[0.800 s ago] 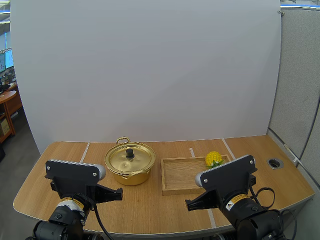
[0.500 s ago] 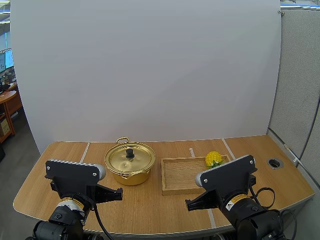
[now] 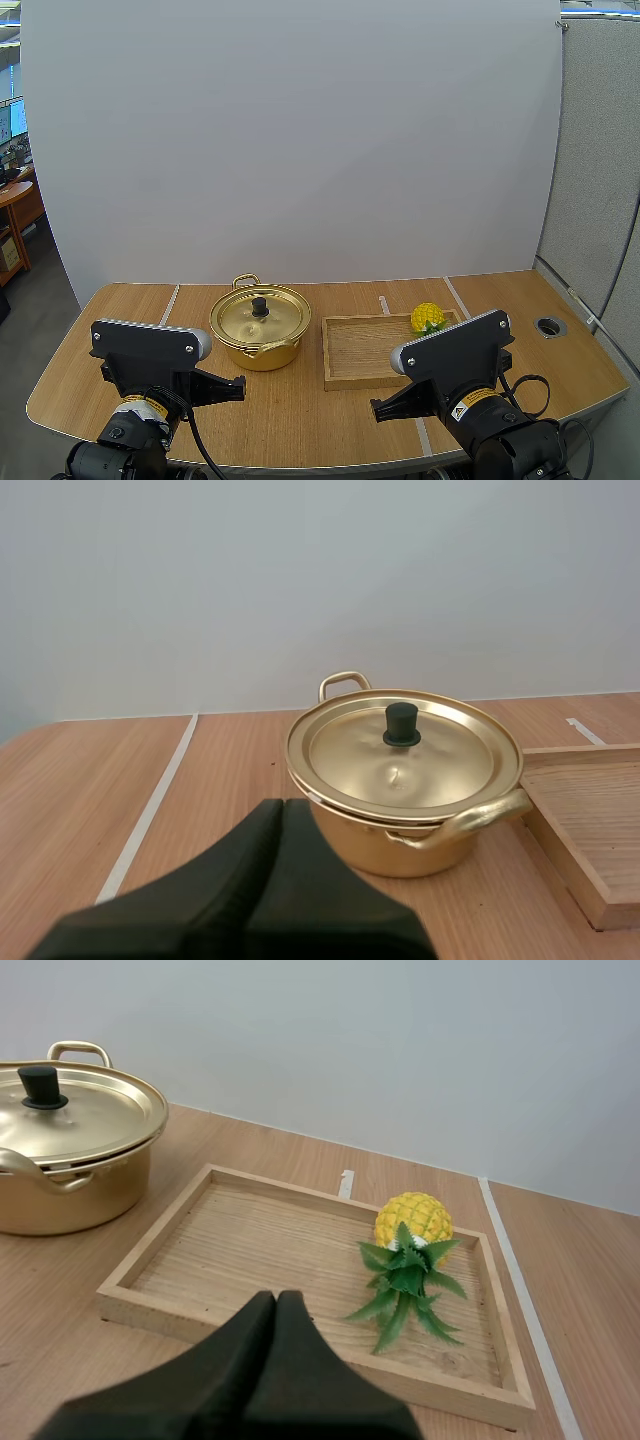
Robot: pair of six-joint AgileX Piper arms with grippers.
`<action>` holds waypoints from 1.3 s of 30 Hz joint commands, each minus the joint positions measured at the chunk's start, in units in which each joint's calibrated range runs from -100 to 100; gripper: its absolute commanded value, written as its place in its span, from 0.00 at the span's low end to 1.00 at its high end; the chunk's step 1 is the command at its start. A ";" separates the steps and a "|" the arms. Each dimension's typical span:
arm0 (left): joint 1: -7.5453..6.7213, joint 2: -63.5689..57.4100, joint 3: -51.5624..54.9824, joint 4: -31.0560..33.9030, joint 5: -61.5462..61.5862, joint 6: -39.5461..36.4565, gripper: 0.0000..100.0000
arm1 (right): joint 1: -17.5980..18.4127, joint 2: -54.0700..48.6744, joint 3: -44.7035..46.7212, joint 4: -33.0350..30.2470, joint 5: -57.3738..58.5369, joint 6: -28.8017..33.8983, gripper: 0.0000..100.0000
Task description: Open the pot, put the pineapple inside, and close it
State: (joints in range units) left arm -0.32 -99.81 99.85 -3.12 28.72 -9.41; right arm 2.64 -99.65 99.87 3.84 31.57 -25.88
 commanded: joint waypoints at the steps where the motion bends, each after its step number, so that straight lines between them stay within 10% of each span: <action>1: 0.06 -0.19 0.15 0.44 -1.26 -0.14 0.00 | -0.32 -0.35 0.13 -0.11 -0.52 0.17 0.00; 39: 0.06 -0.19 0.15 0.44 -1.26 -0.14 0.00 | -0.32 -0.35 0.13 7.86 -0.74 0.17 0.00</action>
State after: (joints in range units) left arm -0.32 -99.81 99.85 -3.12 28.72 -9.41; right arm 2.64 -99.65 99.87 9.74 31.57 -25.88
